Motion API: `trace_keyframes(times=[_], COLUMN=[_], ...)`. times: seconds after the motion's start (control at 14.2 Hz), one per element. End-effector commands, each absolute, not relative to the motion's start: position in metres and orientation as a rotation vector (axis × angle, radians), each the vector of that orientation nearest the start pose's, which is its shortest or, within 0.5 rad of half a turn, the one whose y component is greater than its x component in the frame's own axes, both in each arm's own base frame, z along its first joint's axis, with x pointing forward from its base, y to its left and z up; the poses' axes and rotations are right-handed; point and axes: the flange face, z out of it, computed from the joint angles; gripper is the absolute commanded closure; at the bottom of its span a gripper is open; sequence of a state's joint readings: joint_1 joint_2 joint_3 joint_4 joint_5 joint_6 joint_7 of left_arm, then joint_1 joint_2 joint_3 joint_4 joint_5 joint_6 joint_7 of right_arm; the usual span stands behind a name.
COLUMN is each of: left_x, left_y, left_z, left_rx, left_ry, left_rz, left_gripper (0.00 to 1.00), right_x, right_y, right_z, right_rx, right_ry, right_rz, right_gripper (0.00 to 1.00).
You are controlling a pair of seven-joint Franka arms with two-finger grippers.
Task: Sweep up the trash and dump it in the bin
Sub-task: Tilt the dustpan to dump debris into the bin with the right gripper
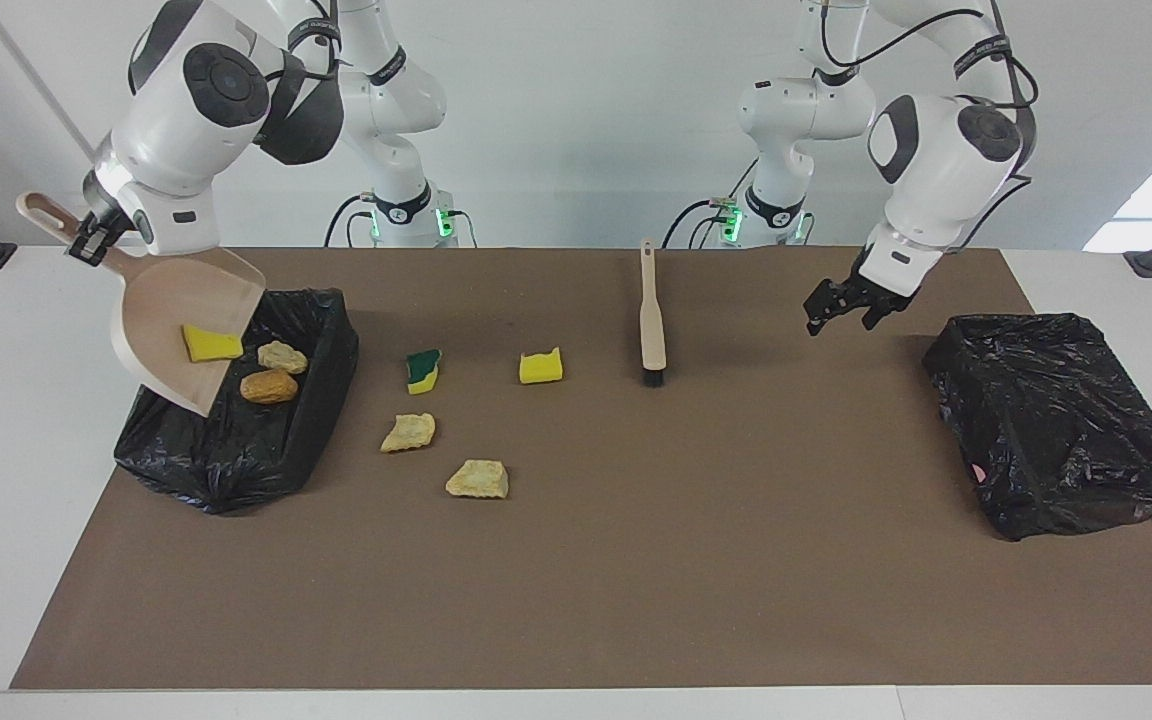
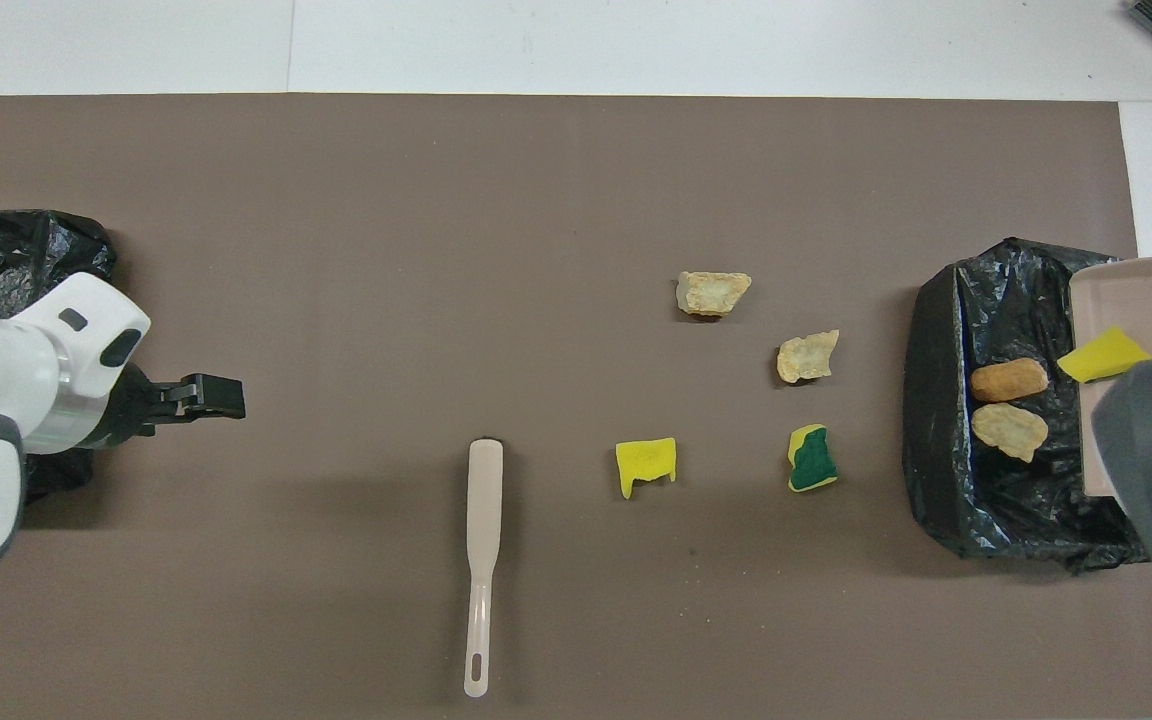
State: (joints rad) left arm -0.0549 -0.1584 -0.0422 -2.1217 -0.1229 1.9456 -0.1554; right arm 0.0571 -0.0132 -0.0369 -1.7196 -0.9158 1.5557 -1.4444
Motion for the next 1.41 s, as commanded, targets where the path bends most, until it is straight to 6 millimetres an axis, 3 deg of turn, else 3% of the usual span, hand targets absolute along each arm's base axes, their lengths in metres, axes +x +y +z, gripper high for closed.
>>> trace_keyframes(times=[0.0, 0.35, 0.63, 0.98, 1.34], left_x=[0.506, 0.514, 0.507, 0.5, 0.493], left_y=[-0.041, -0.039, -0.037, -0.036, -0.034], left_z=[0.517, 0.587, 0.64, 0.645, 0.656], left_rx=[-3.231, -3.21, -3.171, -3.168, -3.167], left_ry=[-0.096, -0.056, -0.039, -0.064, -0.067], left_rz=[0.049, -0.002, -0.004, 0.026, 0.052], left_gripper=[0.0, 0.0, 0.0, 0.0, 0.0], right_x=[0.53, 0.527, 0.534, 0.54, 0.537], right_y=[-0.072, -0.082, -0.101, -0.104, -0.097], right_z=[0.604, 0.603, 0.629, 0.638, 0.63], right_rx=[1.617, 1.636, 1.747, 1.738, 1.97], right_ry=[1.632, 1.641, 1.649, 1.656, 1.647], right_rz=[-0.905, -0.882, -0.774, -0.726, -0.549], right_gripper=[1.0, 1.0, 1.0, 1.0, 1.0])
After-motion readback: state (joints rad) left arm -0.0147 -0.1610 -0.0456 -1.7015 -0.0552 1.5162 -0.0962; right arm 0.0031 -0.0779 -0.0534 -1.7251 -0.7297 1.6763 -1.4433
